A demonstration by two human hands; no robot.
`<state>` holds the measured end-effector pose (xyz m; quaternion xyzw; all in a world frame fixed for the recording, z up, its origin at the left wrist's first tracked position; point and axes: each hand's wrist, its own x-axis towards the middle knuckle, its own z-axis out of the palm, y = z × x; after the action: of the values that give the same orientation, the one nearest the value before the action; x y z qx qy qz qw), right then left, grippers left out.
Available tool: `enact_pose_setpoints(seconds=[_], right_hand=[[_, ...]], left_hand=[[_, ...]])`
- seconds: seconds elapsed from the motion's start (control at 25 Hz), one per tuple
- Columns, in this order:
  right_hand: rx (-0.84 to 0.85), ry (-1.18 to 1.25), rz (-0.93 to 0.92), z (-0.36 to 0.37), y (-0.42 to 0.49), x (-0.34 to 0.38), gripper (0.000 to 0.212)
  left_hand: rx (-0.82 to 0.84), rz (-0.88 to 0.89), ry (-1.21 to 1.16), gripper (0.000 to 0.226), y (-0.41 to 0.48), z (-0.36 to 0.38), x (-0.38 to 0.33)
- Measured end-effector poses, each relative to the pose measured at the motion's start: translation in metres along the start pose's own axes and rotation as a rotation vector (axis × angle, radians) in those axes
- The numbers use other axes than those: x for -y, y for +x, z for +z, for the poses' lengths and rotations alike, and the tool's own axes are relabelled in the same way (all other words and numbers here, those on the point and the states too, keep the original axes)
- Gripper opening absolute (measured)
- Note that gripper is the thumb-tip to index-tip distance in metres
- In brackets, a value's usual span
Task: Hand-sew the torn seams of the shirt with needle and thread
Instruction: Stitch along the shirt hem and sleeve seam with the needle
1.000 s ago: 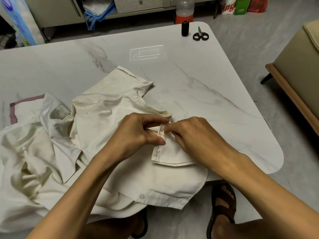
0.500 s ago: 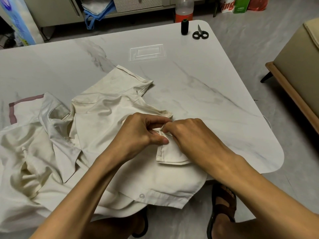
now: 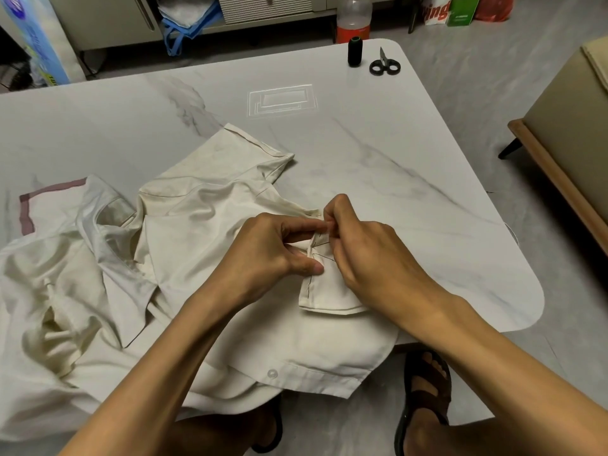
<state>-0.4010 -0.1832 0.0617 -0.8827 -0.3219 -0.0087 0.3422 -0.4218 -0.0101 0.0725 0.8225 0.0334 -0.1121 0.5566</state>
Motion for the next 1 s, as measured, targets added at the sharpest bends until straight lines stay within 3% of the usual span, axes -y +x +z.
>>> enact_pose_setpoints(seconds=[0.2, 0.28, 0.36, 0.52, 0.72, 0.88, 1.0], right_hand=[[0.031, -0.052, -0.029, 0.006, 0.002, 0.002, 0.032], [-0.011, 0.016, 0.011, 0.002, 0.002, -0.001, 0.027], [-0.1, 0.112, 0.093, -0.004, 0.003, -0.005, 0.022], [-0.221, 0.409, 0.368, -0.012, 0.007, -0.012, 0.019], [-0.199, 0.877, 0.468, -0.014, 0.011, -0.012, 0.02], [-0.17, 0.866, 0.463, -0.014, 0.01, -0.01, 0.019], [-0.172, 0.797, 0.455, -0.017, 0.01, -0.009, 0.017]], left_hand=[[0.014, 0.055, 0.026, 0.043, 0.0, 0.006, -0.008], [-0.022, 0.056, -0.001, 0.051, 0.0, 0.007, -0.012], [-0.121, 0.042, -0.068, 0.055, 0.001, 0.004, -0.012], [-0.356, -0.026, -0.356, 0.031, 0.007, -0.001, -0.004], [-0.146, -0.166, -0.736, 0.015, 0.011, 0.025, -0.006], [-0.063, -0.18, -0.958, 0.015, 0.018, 0.041, -0.004], [-0.063, -0.165, -0.973, 0.007, 0.02, 0.046, -0.004]])
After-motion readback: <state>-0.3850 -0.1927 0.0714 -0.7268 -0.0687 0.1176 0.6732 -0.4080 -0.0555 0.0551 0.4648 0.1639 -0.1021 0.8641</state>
